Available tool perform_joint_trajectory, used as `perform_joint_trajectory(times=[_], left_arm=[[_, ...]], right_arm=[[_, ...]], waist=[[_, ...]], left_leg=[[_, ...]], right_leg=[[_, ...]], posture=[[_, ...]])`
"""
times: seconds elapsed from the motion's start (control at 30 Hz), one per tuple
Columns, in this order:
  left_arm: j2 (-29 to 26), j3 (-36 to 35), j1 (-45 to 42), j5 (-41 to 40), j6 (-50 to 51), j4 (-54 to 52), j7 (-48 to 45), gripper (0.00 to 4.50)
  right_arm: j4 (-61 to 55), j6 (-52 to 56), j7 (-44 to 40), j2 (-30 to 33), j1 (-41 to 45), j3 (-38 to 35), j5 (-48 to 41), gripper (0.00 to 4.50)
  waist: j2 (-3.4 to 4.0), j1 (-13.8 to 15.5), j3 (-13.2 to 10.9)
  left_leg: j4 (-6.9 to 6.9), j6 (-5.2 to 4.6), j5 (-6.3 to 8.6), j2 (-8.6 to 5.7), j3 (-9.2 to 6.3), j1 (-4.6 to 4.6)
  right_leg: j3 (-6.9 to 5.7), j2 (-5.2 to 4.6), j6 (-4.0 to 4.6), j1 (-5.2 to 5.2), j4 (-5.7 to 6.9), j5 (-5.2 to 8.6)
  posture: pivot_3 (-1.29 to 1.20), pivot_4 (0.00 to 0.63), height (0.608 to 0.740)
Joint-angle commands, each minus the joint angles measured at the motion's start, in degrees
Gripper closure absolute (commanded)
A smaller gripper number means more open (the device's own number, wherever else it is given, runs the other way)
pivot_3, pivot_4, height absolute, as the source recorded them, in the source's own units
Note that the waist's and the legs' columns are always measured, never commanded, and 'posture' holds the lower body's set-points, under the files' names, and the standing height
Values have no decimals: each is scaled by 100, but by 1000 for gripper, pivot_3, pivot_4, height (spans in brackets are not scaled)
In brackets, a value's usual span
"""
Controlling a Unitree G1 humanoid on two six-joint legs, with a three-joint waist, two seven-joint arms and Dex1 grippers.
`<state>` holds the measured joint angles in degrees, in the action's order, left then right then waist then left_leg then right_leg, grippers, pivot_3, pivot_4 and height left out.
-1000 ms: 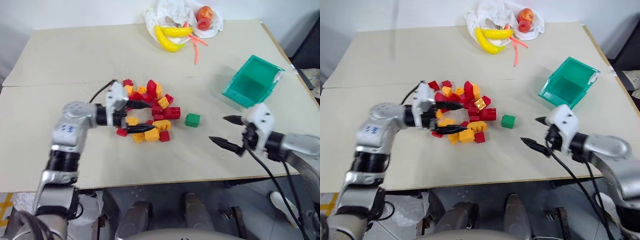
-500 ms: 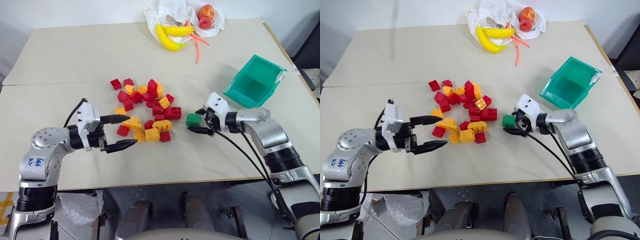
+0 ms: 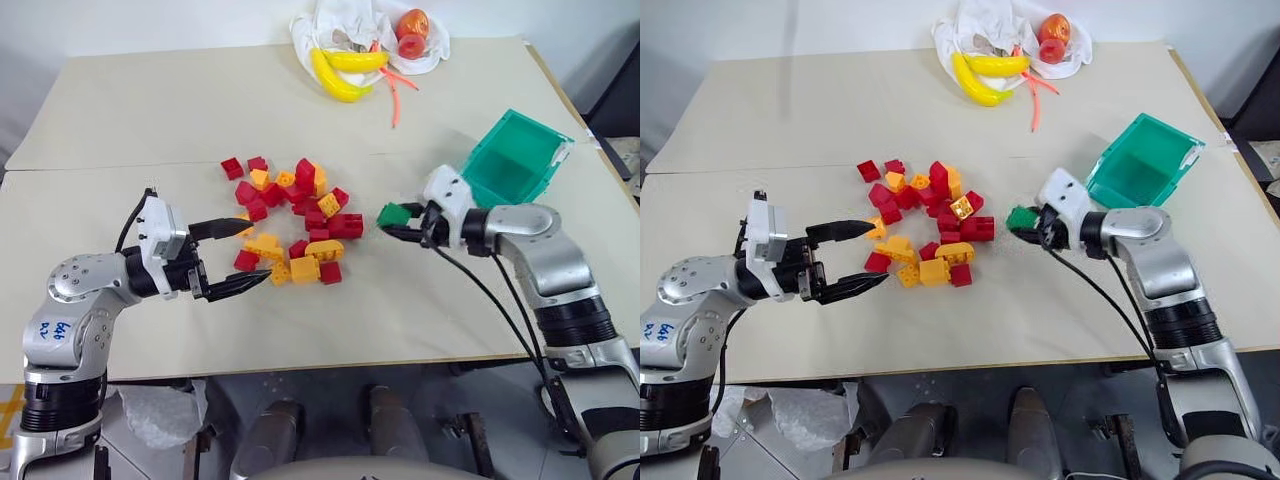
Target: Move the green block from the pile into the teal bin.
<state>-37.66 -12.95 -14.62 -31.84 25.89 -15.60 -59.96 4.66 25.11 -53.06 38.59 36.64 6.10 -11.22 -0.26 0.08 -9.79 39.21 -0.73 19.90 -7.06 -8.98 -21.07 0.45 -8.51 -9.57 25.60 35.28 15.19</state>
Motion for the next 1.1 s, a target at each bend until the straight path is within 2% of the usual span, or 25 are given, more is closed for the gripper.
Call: perform_joint_trajectory(times=[0.03, 0.2, 0.37, 0.53, 0.6, 0.83, 0.97, 1.1], left_arm=[[-11, 20, -307, -132, -173, 93, -32, 0], [128, 233, -853, -25, -430, 593, -64, 0], [286, 543, -1483, 127, -725, 1193, -203, 0], [475, 741, -2002, 204, -999, 1739, -377, 0], [482, 800, -2094, 236, -1059, 1864, -481, 0], [513, 822, -2344, 304, -1177, 2222, -542, 0], [478, 753, -2351, 289, -1143, 2311, -468, 0], [335, 473, -2153, 216, -811, 2176, -46, 0]], right_arm=[[166, -248, 310, 548, 277, -589, 240, 3001], [1456, -894, 674, 885, 1038, -496, 843, 3001], [3255, -1745, 1172, 626, 1977, -121, 1553, 3001], [4323, -2277, 1400, 363, 2513, 57, 1889, 3001], [4482, -2387, 1477, 320, 2616, 52, 1954, 2238], [4133, -2194, 1366, 403, 2502, -41, 1998, 38], [3618, -2016, 1188, 522, 2229, -190, 1866, 38], [2179, -1419, 181, 522, 1551, -445, 1066, 38]], waist=[[0, 5, 0], [1, -34, 0], [1, -141, -1], [1, -185, -1], [1, -190, -1], [1, -190, -1], [1, -186, -1], [1, -189, -1]], left_leg=[[0, 0, 0, -1, 0, 0], [-4, 0, 0, 0, 7, 2], [-9, 3, 1, 10, 15, 4], [-13, 2, 1, 8, 13, -3], [-13, 2, 2, 8, 13, -5], [-13, 2, 2, 8, 12, -6], [-13, 2, 2, 7, 12, -7], [-12, 2, 2, 8, 11, -10]], right_leg=[[0, 0, 0, -1, 0, 0], [1, 0, 0, 2, -3, 0], [2, 6, 1, 4, -5, 0], [1, 6, 1, 8, -13, 0], [0, 6, 1, 10, -15, 0], [0, 6, 0, 13, -14, 0], [0, 6, 0, 15, -12, 0], [-1, 6, 0, 18, -12, 0]], posture=[[0, 150, 740], [0, 150, 740], [0, 150, 740], [0, 150, 740], [0, 150, 740], [0, 150, 740], [0, 150, 740], [0, 150, 740]])
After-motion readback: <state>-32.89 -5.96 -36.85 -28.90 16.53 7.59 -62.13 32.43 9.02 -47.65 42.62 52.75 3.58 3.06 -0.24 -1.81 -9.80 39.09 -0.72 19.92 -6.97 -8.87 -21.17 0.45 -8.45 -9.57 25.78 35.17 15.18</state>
